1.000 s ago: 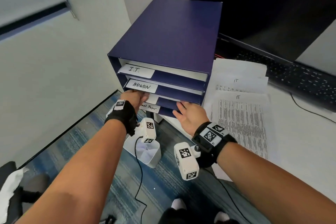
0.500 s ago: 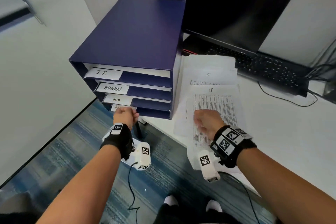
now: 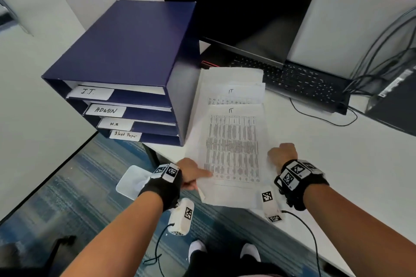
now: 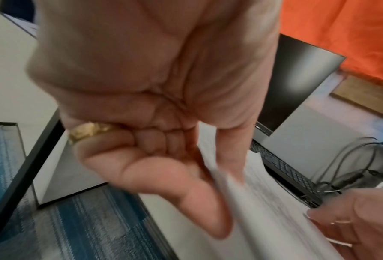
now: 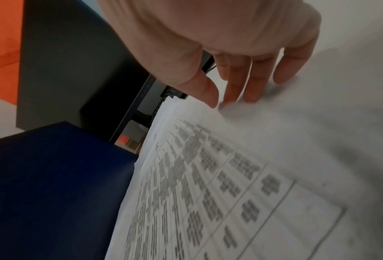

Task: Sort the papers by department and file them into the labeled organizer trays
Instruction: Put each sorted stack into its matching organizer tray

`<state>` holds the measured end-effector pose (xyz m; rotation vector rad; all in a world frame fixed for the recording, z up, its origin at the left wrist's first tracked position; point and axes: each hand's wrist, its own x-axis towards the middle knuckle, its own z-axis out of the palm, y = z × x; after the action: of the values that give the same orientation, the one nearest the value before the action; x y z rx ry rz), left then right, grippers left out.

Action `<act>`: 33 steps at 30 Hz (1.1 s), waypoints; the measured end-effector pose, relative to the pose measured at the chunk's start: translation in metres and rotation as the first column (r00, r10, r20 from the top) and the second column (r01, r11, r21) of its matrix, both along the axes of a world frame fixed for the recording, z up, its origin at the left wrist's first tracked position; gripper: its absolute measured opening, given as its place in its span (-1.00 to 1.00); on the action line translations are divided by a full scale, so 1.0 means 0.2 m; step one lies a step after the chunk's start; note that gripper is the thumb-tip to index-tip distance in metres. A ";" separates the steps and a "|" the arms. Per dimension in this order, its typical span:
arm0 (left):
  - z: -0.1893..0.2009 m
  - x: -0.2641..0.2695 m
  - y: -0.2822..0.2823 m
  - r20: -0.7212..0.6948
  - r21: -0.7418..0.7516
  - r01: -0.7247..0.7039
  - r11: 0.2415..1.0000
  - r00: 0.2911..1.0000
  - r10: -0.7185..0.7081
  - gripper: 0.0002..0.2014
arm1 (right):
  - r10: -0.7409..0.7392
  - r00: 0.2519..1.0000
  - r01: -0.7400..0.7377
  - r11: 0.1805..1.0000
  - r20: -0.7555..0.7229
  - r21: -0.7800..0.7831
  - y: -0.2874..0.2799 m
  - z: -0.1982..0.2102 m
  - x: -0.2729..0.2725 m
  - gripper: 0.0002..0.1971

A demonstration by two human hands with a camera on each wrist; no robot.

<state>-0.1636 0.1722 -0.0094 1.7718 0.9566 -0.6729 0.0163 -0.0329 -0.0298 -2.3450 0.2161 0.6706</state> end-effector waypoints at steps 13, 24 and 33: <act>-0.01 0.24 -0.03 -0.005 0.672 -0.025 0.740 0.999 0.037 -0.49 | -0.026 0.992 0.056 0.966 -0.122 0.251 -0.07 -0.04 0.11 -0.74; -0.05 0.25 -0.05 0.114 0.722 0.016 0.691 0.983 -0.141 -0.74 | 0.217 0.965 -0.203 0.973 -0.149 0.107 0.02 -0.06 0.18 -0.83; -0.12 0.22 -0.18 0.496 0.562 -0.073 0.824 0.827 -0.265 -0.59 | 0.425 0.883 -0.443 0.895 -0.199 -0.050 0.02 0.00 0.19 -0.81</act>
<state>-0.1186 0.1355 -0.0332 2.3700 0.6774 0.1256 0.0548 -0.0298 -0.0302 -2.4421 -0.2154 1.1183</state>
